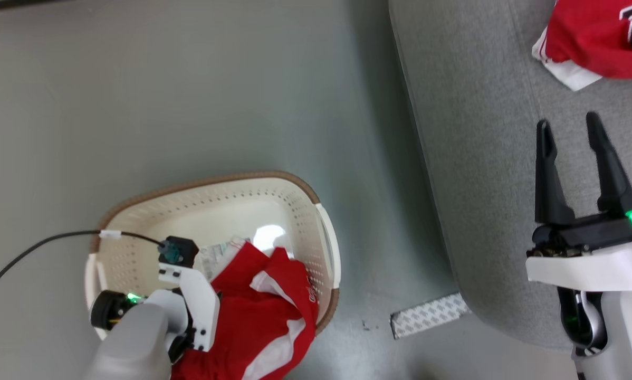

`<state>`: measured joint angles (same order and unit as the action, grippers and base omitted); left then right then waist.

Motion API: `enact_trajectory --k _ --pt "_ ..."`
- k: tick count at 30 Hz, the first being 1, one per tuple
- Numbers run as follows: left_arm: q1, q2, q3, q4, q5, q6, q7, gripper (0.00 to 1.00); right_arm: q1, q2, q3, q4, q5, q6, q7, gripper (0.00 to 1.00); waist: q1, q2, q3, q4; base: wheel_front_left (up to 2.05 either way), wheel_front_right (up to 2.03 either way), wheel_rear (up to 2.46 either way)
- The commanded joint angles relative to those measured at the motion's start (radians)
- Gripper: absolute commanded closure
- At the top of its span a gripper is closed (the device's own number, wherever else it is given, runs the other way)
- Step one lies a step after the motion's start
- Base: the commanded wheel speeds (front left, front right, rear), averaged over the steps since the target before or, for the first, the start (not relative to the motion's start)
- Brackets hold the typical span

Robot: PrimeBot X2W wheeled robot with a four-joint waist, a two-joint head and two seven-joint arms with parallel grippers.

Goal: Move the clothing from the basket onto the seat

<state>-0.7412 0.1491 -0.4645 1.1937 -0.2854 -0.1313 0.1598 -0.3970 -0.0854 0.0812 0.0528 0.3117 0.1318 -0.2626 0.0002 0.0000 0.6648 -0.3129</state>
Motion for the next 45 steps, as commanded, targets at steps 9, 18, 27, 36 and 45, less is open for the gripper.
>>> enact_trajectory --k 9,18,27,36,45 --pt "-0.109 0.048 -0.077 0.057 -0.023 0.002 0.158 0.0 -0.077 0.009 0.008 -0.059 -0.01 -0.002 -0.003 0.0 -0.0002 0.0 0.159 -0.051 0.0 0.0 0.0" --pt "-0.164 0.1 -0.114 0.079 -0.052 0.002 0.267 0.0 -0.121 0.017 0.035 -0.087 -0.01 -0.002 -0.003 0.0 -0.0002 0.0 0.241 -0.075 0.0 0.0 0.0" --pt "-0.152 0.097 -0.171 0.072 -0.108 0.002 0.408 0.0 -0.137 0.021 0.03 -0.097 -0.018 -0.002 -0.003 0.0 -0.0002 0.0 0.264 -0.074 0.0 0.0 0.0" --pt "-0.143 0.11 -0.246 0.027 -0.175 0.002 0.534 0.57 -0.144 0.02 0.031 -0.096 -0.021 -0.002 -0.003 0.0 -0.0002 0.0 0.279 -0.07 0.0 0.0 0.0" --pt "-0.153 0.141 -0.301 -0.031 -0.245 0.002 0.517 1.0 -0.149 0.013 0.025 -0.087 -0.025 -0.002 -0.003 0.0 -0.0002 0.0 0.272 -0.058 0.0 0.0 0.0"
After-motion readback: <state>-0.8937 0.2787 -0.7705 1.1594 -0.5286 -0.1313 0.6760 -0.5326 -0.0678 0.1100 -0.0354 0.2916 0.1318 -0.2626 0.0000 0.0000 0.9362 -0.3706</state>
